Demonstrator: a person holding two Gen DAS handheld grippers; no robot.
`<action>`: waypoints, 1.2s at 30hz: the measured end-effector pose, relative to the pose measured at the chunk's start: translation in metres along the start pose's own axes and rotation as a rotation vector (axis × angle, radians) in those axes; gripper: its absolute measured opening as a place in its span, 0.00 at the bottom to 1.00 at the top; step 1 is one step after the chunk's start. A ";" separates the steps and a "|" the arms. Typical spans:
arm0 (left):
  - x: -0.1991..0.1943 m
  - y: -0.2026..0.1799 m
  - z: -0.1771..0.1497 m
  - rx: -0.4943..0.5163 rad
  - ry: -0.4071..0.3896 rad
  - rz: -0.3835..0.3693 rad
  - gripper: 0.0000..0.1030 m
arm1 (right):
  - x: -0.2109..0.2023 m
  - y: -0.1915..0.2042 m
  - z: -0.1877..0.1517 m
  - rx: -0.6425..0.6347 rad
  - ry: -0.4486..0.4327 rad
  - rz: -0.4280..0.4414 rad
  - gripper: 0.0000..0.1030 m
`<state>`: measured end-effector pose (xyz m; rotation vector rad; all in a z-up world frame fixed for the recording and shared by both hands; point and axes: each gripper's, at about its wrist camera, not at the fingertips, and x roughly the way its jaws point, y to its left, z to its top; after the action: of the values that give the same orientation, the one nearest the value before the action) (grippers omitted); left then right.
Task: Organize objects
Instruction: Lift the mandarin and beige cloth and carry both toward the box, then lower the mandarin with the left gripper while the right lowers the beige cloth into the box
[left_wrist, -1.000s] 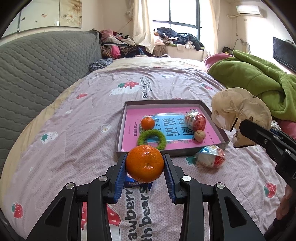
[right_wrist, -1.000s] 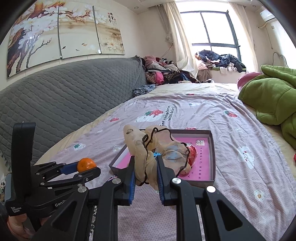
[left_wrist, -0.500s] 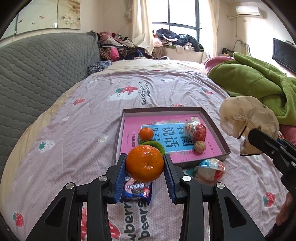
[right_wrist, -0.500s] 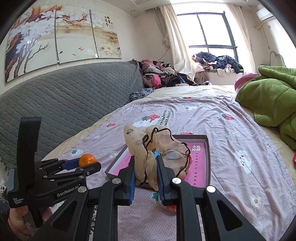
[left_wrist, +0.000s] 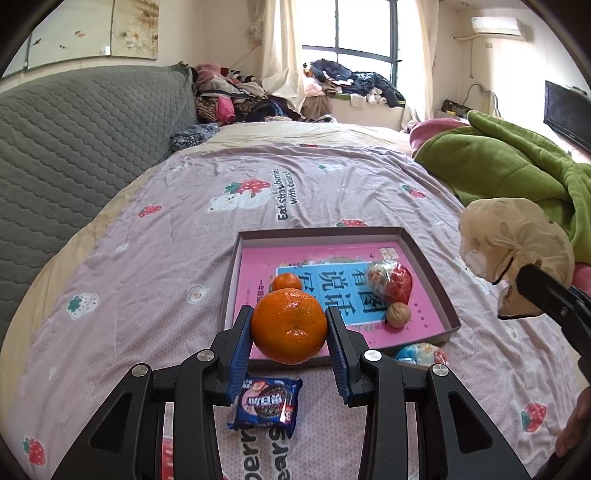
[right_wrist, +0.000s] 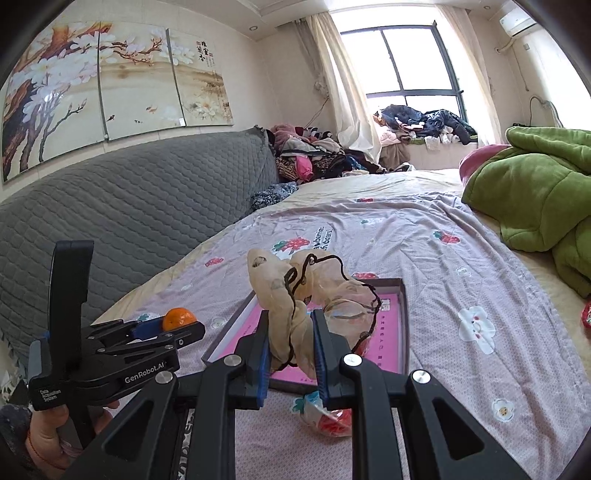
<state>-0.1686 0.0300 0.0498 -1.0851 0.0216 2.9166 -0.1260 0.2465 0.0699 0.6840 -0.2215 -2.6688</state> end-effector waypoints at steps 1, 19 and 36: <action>0.001 0.001 0.002 -0.004 -0.003 0.000 0.38 | 0.000 -0.001 0.002 0.002 -0.006 -0.003 0.20; 0.016 0.015 0.024 0.006 -0.072 -0.001 0.38 | 0.020 -0.013 0.018 0.026 -0.044 -0.033 0.20; 0.048 0.025 0.030 0.006 -0.117 0.011 0.39 | 0.048 -0.003 0.030 -0.005 -0.096 -0.035 0.20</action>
<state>-0.2251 0.0073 0.0413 -0.9139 0.0343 2.9823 -0.1808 0.2323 0.0747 0.5633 -0.2304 -2.7375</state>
